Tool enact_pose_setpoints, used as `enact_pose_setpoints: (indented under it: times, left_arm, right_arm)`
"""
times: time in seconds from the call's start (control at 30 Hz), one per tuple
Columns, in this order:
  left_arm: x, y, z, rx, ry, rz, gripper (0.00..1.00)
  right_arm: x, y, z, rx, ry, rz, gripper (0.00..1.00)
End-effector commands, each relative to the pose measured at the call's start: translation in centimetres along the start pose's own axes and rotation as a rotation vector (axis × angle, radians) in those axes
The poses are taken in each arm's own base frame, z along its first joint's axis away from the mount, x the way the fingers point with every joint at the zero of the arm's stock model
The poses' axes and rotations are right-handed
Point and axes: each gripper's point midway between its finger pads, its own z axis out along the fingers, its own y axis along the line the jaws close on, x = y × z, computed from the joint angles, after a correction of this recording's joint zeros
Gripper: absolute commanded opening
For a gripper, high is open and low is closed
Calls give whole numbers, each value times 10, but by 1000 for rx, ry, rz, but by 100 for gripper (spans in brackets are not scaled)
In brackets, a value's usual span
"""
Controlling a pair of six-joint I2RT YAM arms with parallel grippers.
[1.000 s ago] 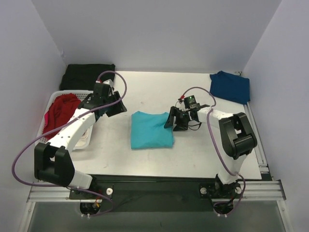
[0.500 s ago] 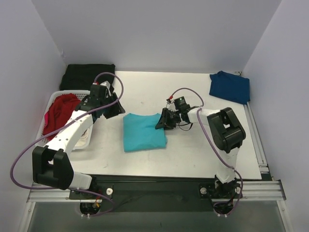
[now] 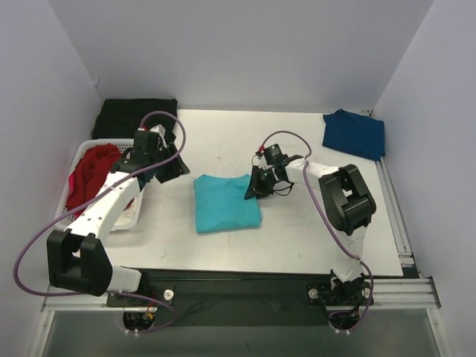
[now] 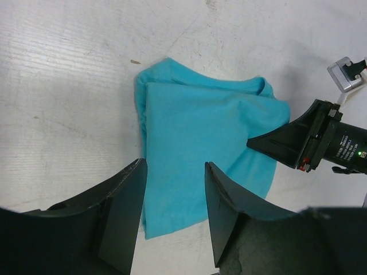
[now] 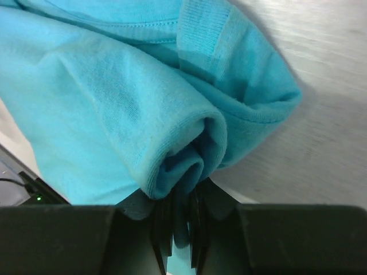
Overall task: Fold and stack the t-shirts
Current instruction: Put the neatly folded tshirt into the corner of the board with the right arm
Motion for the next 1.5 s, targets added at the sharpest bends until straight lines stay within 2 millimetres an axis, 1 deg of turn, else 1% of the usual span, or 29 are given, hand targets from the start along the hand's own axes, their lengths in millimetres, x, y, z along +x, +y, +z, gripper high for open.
enact_pose_setpoints:
  times: [0.0,0.03,0.07,0.13,0.17,0.2,0.23,0.27,0.3,0.33,0.37,0.4,0.47,0.5,0.57,0.6,0.67,0.73,0.77,0.8,0.83,0.9,1.03,1.1,1.13,1.17,1.2,1.37,1.47]
  left_arm:
    - [-16,-11,-17,40,-48,27,55]
    - [-16,-11,-17,40,-49,32,55]
    - [-16,-12,-18,39,-47,33,55]
    - [-19,-13,-18,42,-49,39,55]
    - [-19,-15,-19,47,-48,41,55]
    - [-20,-15,-18,48,-44,43,55]
    - [-20,-16,-18,51,-38,50,55]
    - [-19,-17,-18,57,-30,53,55]
    - [-19,-18,-17,59,-25,56,55]
    - [-20,-18,-16,62,-23,64,55]
    - [-20,-19,-15,69,-18,69,55]
    - [-21,-20,-14,76,-17,74,55]
    - [-22,-22,-11,91,-3,81,55]
    - [-22,-23,-7,93,1,89,55]
    - [-26,-23,-4,94,6,90,55]
    - [-25,-22,2,90,18,89,55]
    - [-26,-25,9,109,22,92,55]
    - [-28,-27,24,133,21,87,55]
    - [-35,-33,27,145,11,82,55]
    - [-32,-29,39,135,41,64,54]
    - [-33,-32,43,148,53,64,54]
    - [-39,-35,56,157,49,61,54]
    - [-44,-40,77,191,57,57,54]
    - [-42,-39,89,190,83,50,53]
    - [-43,-41,91,197,85,51,53]
    - [-45,-41,95,203,81,51,53]
    - [-42,-41,100,206,94,48,53]
    - [-41,-44,113,226,117,33,53]
    - [-39,-43,120,229,132,27,53]
  right_arm:
    - [14,-69,-22,313,67,25,0]
    - [9,-72,-26,335,55,22,0]
    - [-3,-70,-32,339,40,9,0]
    - [-18,-79,-37,370,23,10,0]
    - [-38,-72,-44,373,-3,-14,0]
    - [-44,-77,-40,392,6,-12,0]
    - [-58,-81,-44,420,-14,-16,0]
    - [-62,-85,-48,445,1,-17,0]
    - [-87,-80,-49,447,-35,-40,0]
    - [-98,-86,-53,465,-48,-38,0]
    - [-103,-91,-57,492,-42,-35,0]
    - [-125,-90,-61,500,-80,-50,0]
    - [-138,-108,-70,553,-82,-33,0]
    - [-154,-107,-80,559,-119,-40,0]
    - [-164,-125,-95,602,-133,-12,0]
    - [-170,-130,-102,611,-147,-9,0]
    - [-190,-146,-123,654,-202,-9,0]
    - [-207,-153,-140,675,-249,-20,0]
    - [-214,-164,-149,686,-266,-7,0]
    - [-220,-166,-155,686,-283,-12,0]
    - [-233,-163,-168,689,-325,-38,0]
    - [-246,-177,-178,709,-354,-41,0]
    - [-283,-188,-206,703,-496,-37,0]
    - [-292,-198,-219,712,-549,-15,0]
    - [-303,-197,-224,708,-598,-19,0]
    - [-307,-196,-227,707,-622,-19,0]
    - [-316,-212,-243,722,-672,8,0]
    - [-339,-240,-265,770,-791,40,0]
    - [-353,-255,-287,819,-882,52,0]
